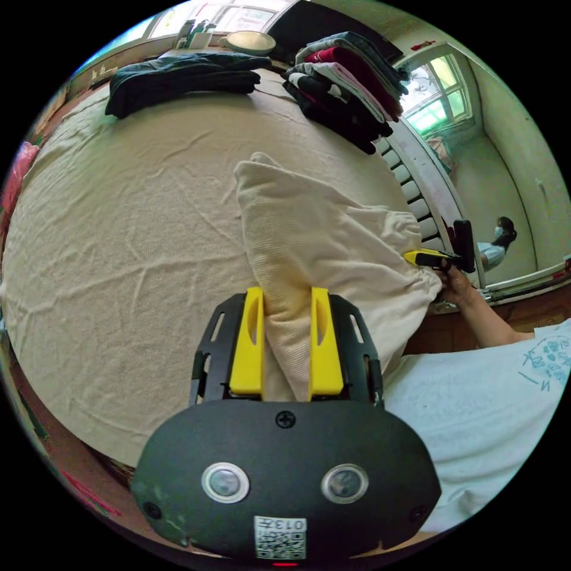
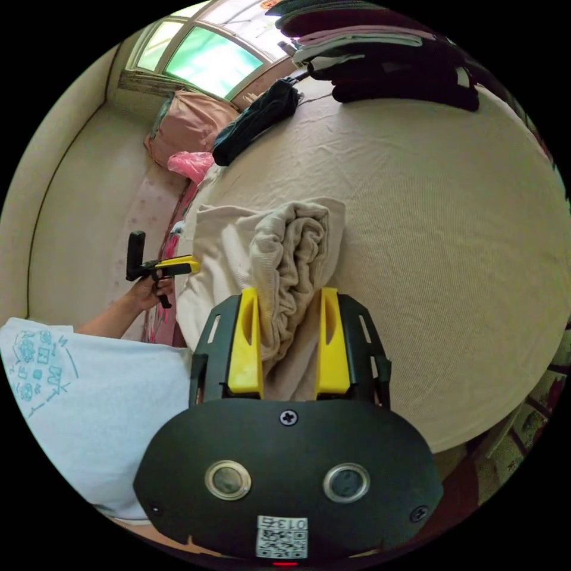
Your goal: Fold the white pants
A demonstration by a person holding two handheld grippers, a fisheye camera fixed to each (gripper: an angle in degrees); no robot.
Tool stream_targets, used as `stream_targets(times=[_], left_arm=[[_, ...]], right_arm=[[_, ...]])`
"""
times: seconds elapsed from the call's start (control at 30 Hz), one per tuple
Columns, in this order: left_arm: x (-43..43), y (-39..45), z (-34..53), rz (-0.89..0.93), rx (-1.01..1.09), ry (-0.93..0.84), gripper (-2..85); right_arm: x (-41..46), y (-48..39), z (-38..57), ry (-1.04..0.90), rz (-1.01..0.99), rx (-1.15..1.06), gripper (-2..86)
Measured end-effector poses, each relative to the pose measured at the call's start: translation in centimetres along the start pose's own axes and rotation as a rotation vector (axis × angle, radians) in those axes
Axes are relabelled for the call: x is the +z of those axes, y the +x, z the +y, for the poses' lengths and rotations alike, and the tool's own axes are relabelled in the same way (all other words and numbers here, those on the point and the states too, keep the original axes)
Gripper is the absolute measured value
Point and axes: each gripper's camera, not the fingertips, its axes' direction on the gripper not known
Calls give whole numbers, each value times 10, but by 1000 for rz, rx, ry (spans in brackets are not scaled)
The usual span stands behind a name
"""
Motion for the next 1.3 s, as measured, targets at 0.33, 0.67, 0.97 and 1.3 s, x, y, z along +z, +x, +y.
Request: stream_targets(times=[0.33,0.67,0.97,1.3], left_arm=[[-53,38,9,-31,70,114,22],[-150,1,28,10,85,351,20],[-261,-117,-92,-168,189,460,21],[-258,-241,-276,-181,126,374,27]], right_arm=[[40,-35,68,72,214,-202,99],[87,-56,57,173,262,-413,98],[203,-71,-133,247,277,-535,100],[367,46,-364,111,497,-346,99]])
